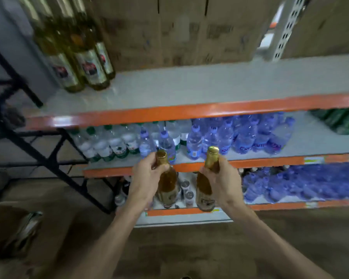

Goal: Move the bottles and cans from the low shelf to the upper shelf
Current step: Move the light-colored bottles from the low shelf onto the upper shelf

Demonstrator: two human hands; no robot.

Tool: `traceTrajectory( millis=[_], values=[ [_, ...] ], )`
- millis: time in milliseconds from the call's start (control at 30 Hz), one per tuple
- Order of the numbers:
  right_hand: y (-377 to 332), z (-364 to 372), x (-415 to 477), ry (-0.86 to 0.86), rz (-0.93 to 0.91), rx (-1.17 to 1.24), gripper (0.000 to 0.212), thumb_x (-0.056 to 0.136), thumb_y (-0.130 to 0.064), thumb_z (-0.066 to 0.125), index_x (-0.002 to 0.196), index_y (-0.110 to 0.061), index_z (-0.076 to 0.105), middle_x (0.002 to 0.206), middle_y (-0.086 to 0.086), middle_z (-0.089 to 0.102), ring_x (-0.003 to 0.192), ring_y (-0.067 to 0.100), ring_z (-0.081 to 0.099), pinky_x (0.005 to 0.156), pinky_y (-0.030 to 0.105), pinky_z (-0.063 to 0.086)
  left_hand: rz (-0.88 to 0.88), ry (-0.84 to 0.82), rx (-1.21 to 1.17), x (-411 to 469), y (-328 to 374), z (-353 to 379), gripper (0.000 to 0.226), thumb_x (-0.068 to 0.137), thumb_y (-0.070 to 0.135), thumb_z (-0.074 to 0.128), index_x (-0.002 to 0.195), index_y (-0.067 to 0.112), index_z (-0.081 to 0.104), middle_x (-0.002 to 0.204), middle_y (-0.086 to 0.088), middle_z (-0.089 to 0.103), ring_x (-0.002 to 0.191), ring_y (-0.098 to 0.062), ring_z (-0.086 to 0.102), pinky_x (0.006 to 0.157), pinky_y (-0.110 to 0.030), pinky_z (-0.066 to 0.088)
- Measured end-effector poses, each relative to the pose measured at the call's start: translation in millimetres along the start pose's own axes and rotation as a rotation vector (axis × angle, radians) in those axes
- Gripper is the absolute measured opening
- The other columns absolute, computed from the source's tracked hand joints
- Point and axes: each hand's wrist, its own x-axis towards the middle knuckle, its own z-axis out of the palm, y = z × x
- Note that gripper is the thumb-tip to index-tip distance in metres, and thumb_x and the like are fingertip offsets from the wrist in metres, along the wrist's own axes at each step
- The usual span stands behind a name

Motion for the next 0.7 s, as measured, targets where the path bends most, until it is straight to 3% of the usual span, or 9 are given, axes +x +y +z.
traceTrajectory(
  millis=[67,133,233,367,467,700],
  values=[
    [-54,-38,-15,-0.001,0.028,0.002,0.024,0.086,-0.03,0.069,0.085,-0.018,0.049,0.071,-0.009,0.054,0.065,0.013,0.05,0.055,0.028,0.033,-0.025,-0.032,0.036,-9,55,-38,0.015,0.084,0.009,0.072,0.098,0.014,0.07,0.099,0.002,0.074,0.099,-0.015,0.068,0.093,-0.038,0.051],
    [-107,-75,-27,-0.015,0.023,-0.005,0.025,0.084,-0.031,0.071,0.083,-0.017,0.05,0.071,-0.006,0.058,0.066,0.017,0.053,0.055,0.03,0.035,-0.019,-0.055,0.053,-17,107,-77,0.017,0.077,0.013,0.074,0.094,0.012,0.069,0.095,-0.001,0.075,0.095,-0.018,0.069,0.092,-0.042,0.052],
    [-180,-122,-39,-0.013,-0.077,-0.076,0.029,0.08,-0.034,0.073,0.083,-0.014,0.053,0.076,0.001,0.061,0.075,0.027,0.056,0.059,0.034,0.032,0.058,-0.063,0.136,-29,170,-125,0.017,0.075,0.013,0.076,0.091,0.01,0.07,0.092,-0.001,0.075,0.093,-0.02,0.07,0.09,-0.043,0.053],
    [-275,-170,-54,0.013,-0.204,-0.098,0.033,0.079,-0.039,0.075,0.078,-0.017,0.051,0.073,-0.001,0.056,0.073,0.025,0.053,0.06,0.032,0.031,0.115,-0.067,0.138,-41,244,-180,0.017,0.082,0.0,0.072,0.095,0.01,0.066,0.101,-0.011,0.072,0.1,-0.028,0.068,0.097,-0.045,0.051],
    [-320,-189,-62,0.049,-0.244,-0.007,0.028,0.079,-0.037,0.075,0.082,-0.017,0.056,0.077,-0.003,0.06,0.076,0.022,0.058,0.062,0.031,0.038,0.186,-0.036,0.135,-47,281,-217,0.014,0.084,-0.002,0.07,0.096,0.002,0.066,0.102,-0.011,0.071,0.102,-0.03,0.067,0.096,-0.047,0.052],
    [-394,-172,-65,0.105,-0.353,-0.035,0.035,0.082,-0.041,0.072,0.067,-0.027,0.043,0.068,-0.012,0.052,0.062,0.005,0.047,0.052,0.022,0.029,0.247,0.052,0.101,-45,314,-296,0.021,0.086,0.007,0.071,0.106,0.004,0.067,0.102,-0.001,0.071,0.096,-0.015,0.068,0.093,-0.04,0.054]
  ],
)
